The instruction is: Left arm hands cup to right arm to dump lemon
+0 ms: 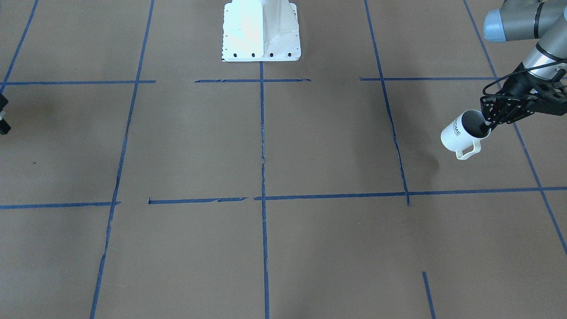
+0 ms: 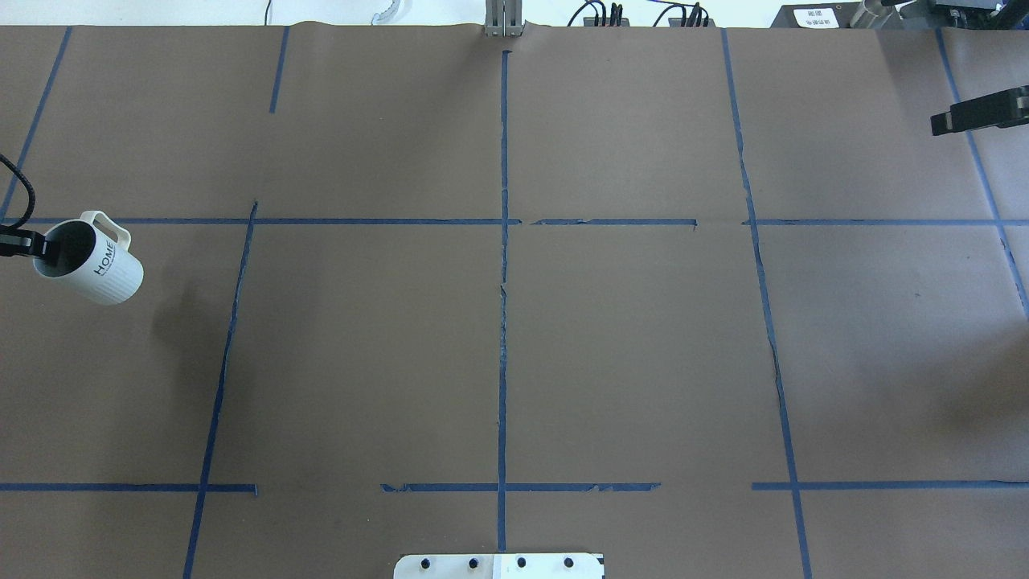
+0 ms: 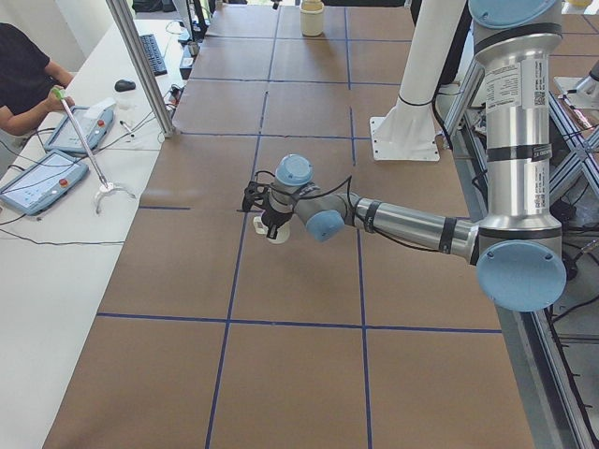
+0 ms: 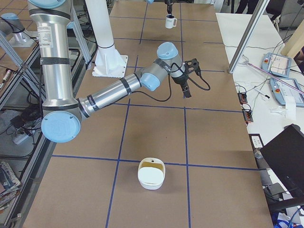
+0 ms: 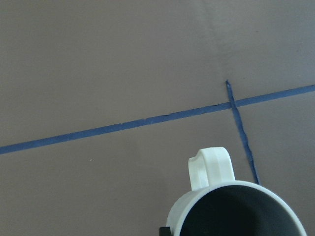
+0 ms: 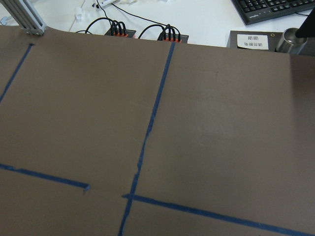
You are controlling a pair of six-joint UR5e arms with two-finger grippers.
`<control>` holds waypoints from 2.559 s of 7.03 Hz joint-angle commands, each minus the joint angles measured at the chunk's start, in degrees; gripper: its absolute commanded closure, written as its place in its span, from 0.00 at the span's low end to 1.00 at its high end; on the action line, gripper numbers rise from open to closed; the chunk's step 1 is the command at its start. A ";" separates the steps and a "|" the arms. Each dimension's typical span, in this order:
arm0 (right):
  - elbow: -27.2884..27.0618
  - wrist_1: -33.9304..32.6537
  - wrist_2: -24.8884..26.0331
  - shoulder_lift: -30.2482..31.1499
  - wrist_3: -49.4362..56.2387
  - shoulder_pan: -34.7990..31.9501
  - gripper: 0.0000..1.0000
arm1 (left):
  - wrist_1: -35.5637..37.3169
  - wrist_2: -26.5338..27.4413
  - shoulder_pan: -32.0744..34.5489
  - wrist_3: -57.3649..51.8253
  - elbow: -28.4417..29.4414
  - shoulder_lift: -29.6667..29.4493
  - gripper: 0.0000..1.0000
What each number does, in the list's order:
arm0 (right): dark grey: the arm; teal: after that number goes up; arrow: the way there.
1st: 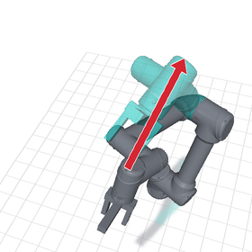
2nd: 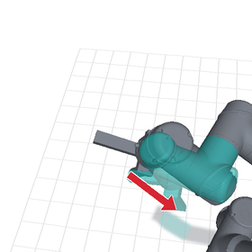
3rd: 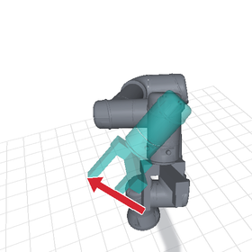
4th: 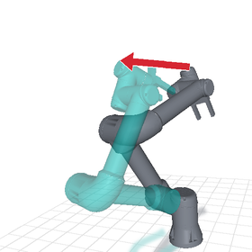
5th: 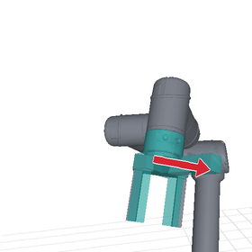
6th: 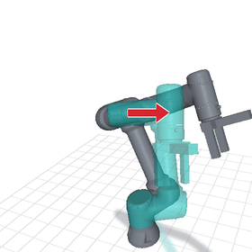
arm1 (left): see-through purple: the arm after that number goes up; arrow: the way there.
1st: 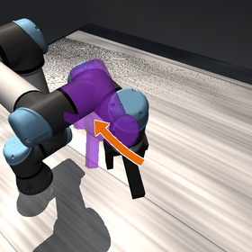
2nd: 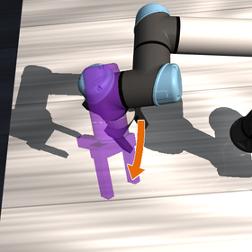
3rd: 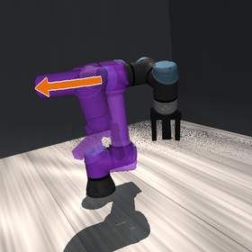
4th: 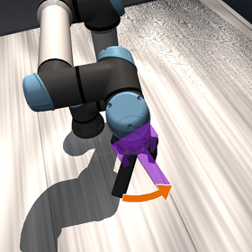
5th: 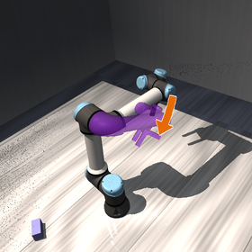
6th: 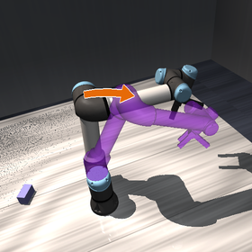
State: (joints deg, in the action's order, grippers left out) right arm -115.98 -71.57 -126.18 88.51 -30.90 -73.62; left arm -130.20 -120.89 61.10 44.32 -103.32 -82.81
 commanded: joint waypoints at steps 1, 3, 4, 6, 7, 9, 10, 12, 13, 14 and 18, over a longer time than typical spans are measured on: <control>-1.62 -4.98 -2.23 7.60 11.43 -2.67 0.00 | -6.01 2.24 -0.11 3.41 5.38 0.80 1.00; -6.86 -13.19 -6.25 10.79 12.00 -3.29 0.00 | -6.55 1.54 -0.11 3.41 6.63 1.51 0.92; -8.89 -15.33 -6.19 12.72 13.83 -3.20 0.00 | -6.73 1.45 -0.02 3.14 6.90 1.68 0.89; -9.35 -15.35 -6.36 15.10 17.27 -4.25 0.00 | -7.52 1.36 -0.02 2.97 6.47 2.47 0.26; -9.52 -15.35 -6.36 15.89 17.37 -4.26 0.00 | -7.43 1.36 0.07 2.97 5.86 2.82 0.00; -9.35 -15.53 -10.37 19.05 19.89 -6.09 0.00 | -5.34 -6.14 2.25 2.88 2.61 2.48 0.00; -9.35 -16.05 -11.53 21.15 24.18 -8.36 0.00 | -0.28 -11.77 7.66 1.75 1.64 0.56 0.00; -8.83 -24.10 -11.55 21.35 35.74 -14.41 0.00 | 15.41 -14.28 14.45 -15.12 -4.22 -0.51 0.00; -9.08 -30.49 -11.55 20.65 41.04 -18.45 0.00 | 26.56 -14.29 18.31 -26.28 -7.83 -1.12 0.00; -9.43 -33.86 -11.55 19.43 41.45 -20.15 0.00 | 35.37 -14.37 21.75 -36.74 -9.51 -2.43 0.00; -10.49 -34.25 -10.93 22.93 41.54 -22.10 0.00 | 46.43 -20.35 24.23 -47.00 -11.55 -1.66 0.00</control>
State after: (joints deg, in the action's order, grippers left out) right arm -126.45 -105.75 -137.41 111.09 10.57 -95.60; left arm -86.33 -140.30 84.65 1.06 -114.46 -84.49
